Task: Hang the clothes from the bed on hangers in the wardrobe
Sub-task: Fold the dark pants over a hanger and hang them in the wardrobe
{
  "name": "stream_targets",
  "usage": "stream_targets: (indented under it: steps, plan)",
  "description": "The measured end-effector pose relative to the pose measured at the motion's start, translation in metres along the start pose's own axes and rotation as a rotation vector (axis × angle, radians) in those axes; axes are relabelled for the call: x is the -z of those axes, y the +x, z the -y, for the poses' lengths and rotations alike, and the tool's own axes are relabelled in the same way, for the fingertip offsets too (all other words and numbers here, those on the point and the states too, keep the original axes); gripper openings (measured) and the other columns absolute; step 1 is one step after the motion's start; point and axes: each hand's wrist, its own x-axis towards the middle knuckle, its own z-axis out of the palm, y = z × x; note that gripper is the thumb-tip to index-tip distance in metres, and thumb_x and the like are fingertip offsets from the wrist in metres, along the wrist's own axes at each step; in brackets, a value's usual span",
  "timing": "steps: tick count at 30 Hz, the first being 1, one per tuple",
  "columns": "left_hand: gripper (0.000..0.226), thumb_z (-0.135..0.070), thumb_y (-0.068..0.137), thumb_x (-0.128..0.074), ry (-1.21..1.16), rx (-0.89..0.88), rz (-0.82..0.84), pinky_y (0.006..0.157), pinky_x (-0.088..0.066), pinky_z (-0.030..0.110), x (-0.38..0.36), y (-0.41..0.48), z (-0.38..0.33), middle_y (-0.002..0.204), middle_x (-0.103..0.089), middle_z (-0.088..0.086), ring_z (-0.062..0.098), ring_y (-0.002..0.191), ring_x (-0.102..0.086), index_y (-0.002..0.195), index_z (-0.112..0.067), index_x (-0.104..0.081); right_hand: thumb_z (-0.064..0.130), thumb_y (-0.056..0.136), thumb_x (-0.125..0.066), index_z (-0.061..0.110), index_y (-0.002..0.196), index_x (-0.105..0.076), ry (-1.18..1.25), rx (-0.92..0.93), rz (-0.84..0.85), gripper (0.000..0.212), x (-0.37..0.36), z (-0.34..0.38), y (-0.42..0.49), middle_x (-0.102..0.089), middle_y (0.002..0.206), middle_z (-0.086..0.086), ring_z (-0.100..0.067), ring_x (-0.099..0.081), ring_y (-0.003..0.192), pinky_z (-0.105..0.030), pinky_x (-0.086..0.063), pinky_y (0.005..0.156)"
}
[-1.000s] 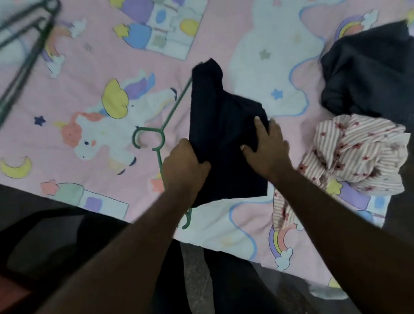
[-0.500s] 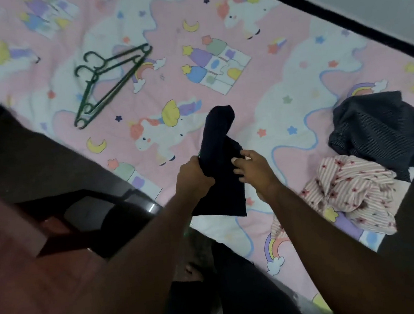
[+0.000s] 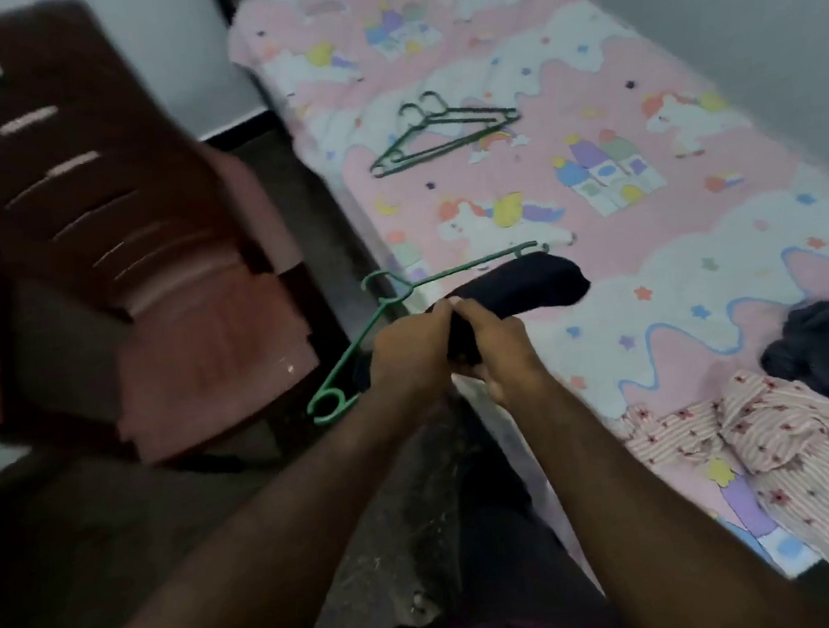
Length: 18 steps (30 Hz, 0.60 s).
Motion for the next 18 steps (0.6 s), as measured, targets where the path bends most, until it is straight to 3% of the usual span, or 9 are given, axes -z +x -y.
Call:
stream_targets:
  steps: [2,6,9,11,13,14,16,18]
  plan:
    - [0.044,-0.021,0.084,-0.063,-0.002,0.049,-0.025,0.066,-0.039,0.039,0.017,-0.055,0.021,0.106,-0.066,0.008,0.033,0.099,-0.062,0.123,-0.014,-0.044,0.017,0.085,-0.069,-0.004,0.121,-0.056,-0.011,-0.016,0.010,0.044,-0.027,-0.024,-0.029,-0.069,0.104,-0.021,-0.028,-0.070,0.079,-0.031,-0.055,0.052]
    - [0.036,-0.024,0.080,-0.065,-0.131,0.164,-0.112,0.076,-0.046,0.040,0.039,-0.149,0.077,0.108,-0.064,0.008,0.031,0.100,-0.060,0.113,-0.015,-0.051,0.013,0.088,-0.062,-0.004,0.113,-0.061,-0.030,-0.030,0.127,0.030,-0.086,-0.064,-0.090,-0.069,0.095,-0.016,-0.026,-0.067,0.075,-0.027,-0.052,0.048]
    - [0.043,-0.028,0.078,-0.072,-0.516,0.228,-0.159,0.088,-0.049,0.034,0.054,-0.218,0.121,0.112,-0.066,0.002,0.019,0.102,-0.061,0.117,-0.015,-0.062,0.013,0.086,-0.063,0.001,0.118,-0.060,-0.068,-0.074,0.248,0.034,-0.121,-0.086,-0.125,-0.069,0.103,-0.013,-0.026,-0.066,0.087,-0.028,-0.052,0.055]
    - [0.037,-0.031,0.082,-0.074,-0.706,0.500,-0.424,0.087,-0.047,0.025,0.062,-0.264,0.150,0.108,-0.068,-0.002,0.011,0.099,-0.061,0.114,-0.014,-0.066,0.014,0.084,-0.066,0.003,0.123,-0.058,-0.118,-0.103,0.333,0.042,-0.142,-0.097,-0.140,-0.069,0.112,-0.012,-0.025,-0.067,0.092,-0.033,-0.054,0.063]
    - [0.038,-0.038,0.088,-0.069,-0.680,0.936,-0.578,0.081,-0.046,0.027,0.061,-0.303,0.178,0.104,-0.068,0.001,0.017,0.097,-0.063,0.113,-0.010,-0.067,0.014,0.084,-0.066,0.007,0.120,-0.059,-0.152,-0.134,0.420,0.037,-0.163,-0.106,-0.153,-0.069,0.112,-0.010,-0.024,-0.066,0.096,-0.036,-0.054,0.069]
    - [0.039,-0.041,0.090,-0.065,-0.727,1.100,-0.498,0.076,-0.047,0.030,0.057,-0.317,0.188,0.097,-0.070,0.005,0.022,0.091,-0.065,0.107,-0.006,-0.068,0.012,0.086,-0.065,0.009,0.116,-0.060,-0.167,-0.146,0.459,0.031,-0.172,-0.109,-0.158,-0.070,0.109,-0.008,-0.023,-0.066,0.095,-0.037,-0.054,0.071]
    - [0.039,-0.038,0.096,-0.059,-0.930,1.233,-0.323,0.055,-0.041,0.027,0.046,-0.337,0.197,0.059,-0.064,0.003,0.018,0.057,-0.057,0.074,-0.006,-0.065,0.010,0.088,-0.063,0.013,0.106,-0.060,-0.208,-0.176,0.533,0.019,-0.192,-0.117,-0.167,-0.069,0.105,-0.005,-0.021,-0.065,0.094,-0.039,-0.054,0.075]
    - [0.037,-0.025,0.099,-0.056,-0.965,1.253,-0.406,0.051,-0.036,0.026,0.037,-0.345,0.202,0.055,-0.058,0.002,0.015,0.052,-0.051,0.065,-0.010,-0.060,0.012,0.088,-0.062,0.015,0.105,-0.059,-0.270,-0.208,0.583,0.018,-0.212,-0.123,-0.171,-0.069,0.108,-0.005,-0.021,-0.065,0.097,-0.039,-0.054,0.080]
